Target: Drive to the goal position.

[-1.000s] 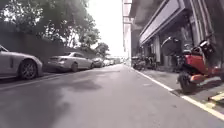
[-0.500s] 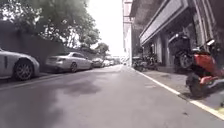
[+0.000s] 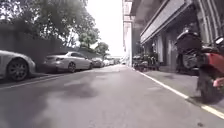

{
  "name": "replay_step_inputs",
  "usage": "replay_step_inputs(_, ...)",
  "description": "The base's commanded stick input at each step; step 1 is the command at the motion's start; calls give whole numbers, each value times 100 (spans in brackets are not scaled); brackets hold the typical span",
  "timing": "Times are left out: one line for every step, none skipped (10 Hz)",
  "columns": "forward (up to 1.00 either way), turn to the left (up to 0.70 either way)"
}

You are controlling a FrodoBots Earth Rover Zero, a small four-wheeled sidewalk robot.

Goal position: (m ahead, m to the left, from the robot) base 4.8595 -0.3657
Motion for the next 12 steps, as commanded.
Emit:
replay_step_inputs(45,0)
replay_step_inputs(45,0)
replay_step_inputs(45,0)
replay_step_inputs(45,0)
replay_step_inputs(45,0)
replay_step_inputs(45,0)
replay_step_inputs(45,0)
replay_step_inputs(45,0)
replay_step_inputs(45,0)
replay_step_inputs(45,0)
replay_step_inputs(45,0)
replay_step_inputs(45,0)
